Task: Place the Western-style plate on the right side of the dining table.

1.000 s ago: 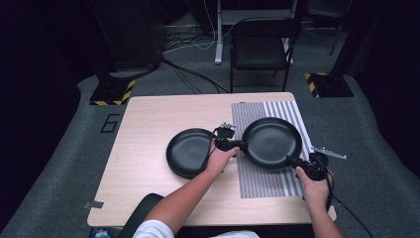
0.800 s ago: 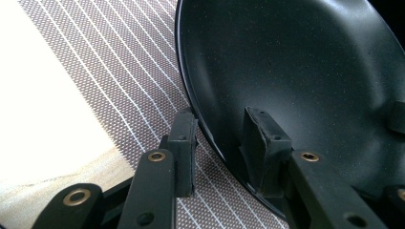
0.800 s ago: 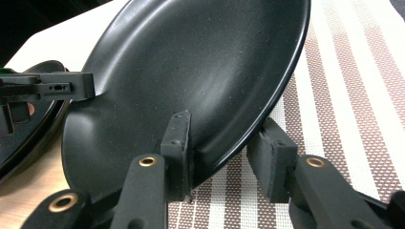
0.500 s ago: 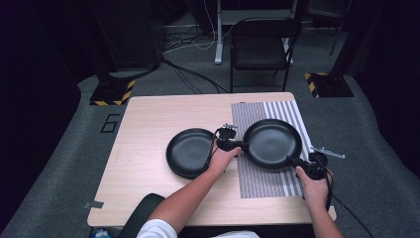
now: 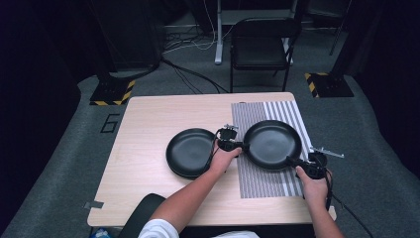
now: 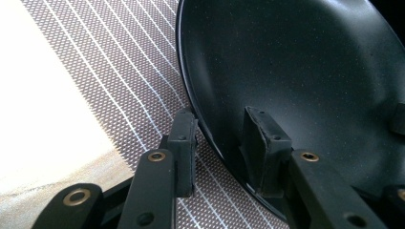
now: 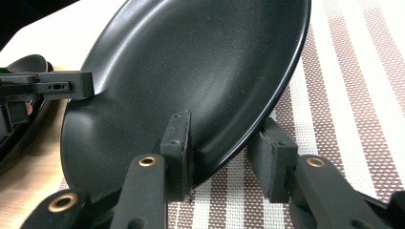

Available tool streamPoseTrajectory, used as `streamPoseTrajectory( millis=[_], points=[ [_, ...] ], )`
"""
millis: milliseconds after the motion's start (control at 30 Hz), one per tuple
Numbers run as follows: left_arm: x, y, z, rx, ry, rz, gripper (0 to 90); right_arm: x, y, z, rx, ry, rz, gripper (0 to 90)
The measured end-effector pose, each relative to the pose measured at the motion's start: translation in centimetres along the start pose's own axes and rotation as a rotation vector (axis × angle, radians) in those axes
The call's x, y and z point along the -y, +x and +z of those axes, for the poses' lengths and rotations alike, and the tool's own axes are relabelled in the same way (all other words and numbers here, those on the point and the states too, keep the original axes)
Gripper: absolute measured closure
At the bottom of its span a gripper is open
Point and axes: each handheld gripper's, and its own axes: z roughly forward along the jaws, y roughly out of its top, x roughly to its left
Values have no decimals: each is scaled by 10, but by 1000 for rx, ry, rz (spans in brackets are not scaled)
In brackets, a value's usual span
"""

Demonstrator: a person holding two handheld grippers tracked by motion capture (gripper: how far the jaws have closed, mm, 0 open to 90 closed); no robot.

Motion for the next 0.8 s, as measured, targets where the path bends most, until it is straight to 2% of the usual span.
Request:
streamPoseTrajectory(
  millis=[567,800],
  points=[
    [0,3,6,-12,21,-12,659,0,-5,7,1,18,4,608],
    [-2,3,9,-31,30,-13,658,-1,-7,11,2,26,12,606]
  ],
)
